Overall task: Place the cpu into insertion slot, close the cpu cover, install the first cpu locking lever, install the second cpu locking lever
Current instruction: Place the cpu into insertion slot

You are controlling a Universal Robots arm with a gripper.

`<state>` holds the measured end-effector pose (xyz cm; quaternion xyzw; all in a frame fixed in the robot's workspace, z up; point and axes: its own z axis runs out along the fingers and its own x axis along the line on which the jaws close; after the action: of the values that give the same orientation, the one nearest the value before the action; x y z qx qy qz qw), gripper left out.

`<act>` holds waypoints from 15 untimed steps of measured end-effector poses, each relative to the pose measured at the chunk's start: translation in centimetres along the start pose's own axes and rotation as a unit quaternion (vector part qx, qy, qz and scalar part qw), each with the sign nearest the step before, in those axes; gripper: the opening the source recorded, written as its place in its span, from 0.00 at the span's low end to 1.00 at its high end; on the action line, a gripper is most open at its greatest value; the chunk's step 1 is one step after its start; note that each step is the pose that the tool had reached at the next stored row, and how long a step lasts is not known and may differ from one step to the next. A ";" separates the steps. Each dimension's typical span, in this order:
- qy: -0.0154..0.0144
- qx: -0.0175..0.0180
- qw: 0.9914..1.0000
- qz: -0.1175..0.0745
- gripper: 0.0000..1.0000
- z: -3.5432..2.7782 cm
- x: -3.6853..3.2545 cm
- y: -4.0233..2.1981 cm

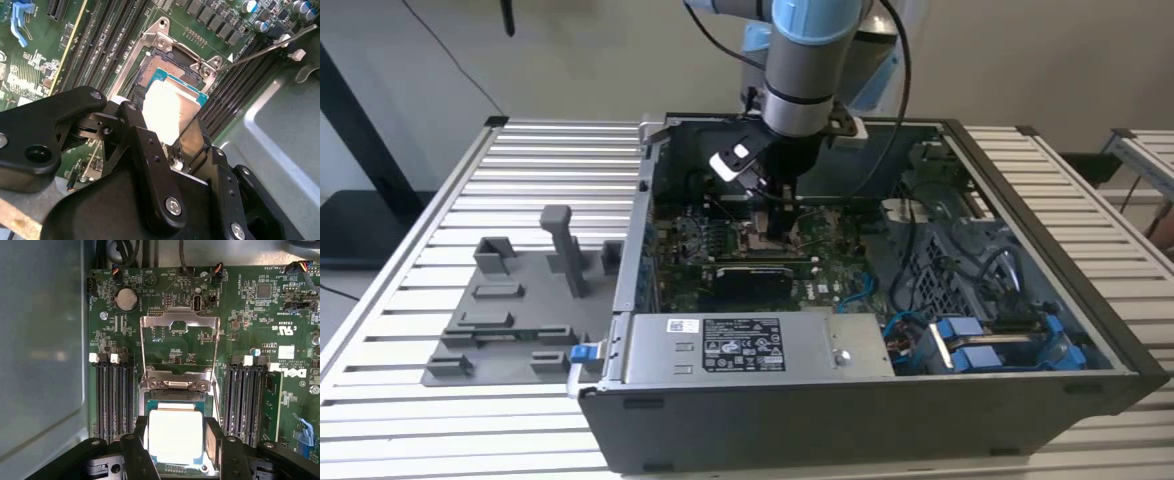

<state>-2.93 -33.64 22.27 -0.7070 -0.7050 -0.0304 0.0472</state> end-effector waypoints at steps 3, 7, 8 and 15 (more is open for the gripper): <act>0.000 0.000 1.000 0.001 0.55 0.37 -0.04 -0.06; 0.000 0.000 1.000 0.002 0.55 0.81 -0.09 -0.10; 0.000 0.000 1.000 0.002 0.55 0.90 -0.10 -0.10; 0.000 0.000 1.000 0.002 0.55 1.00 -0.11 -0.10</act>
<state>-3.05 -33.64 21.27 -0.7086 -0.7034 -0.0305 0.0471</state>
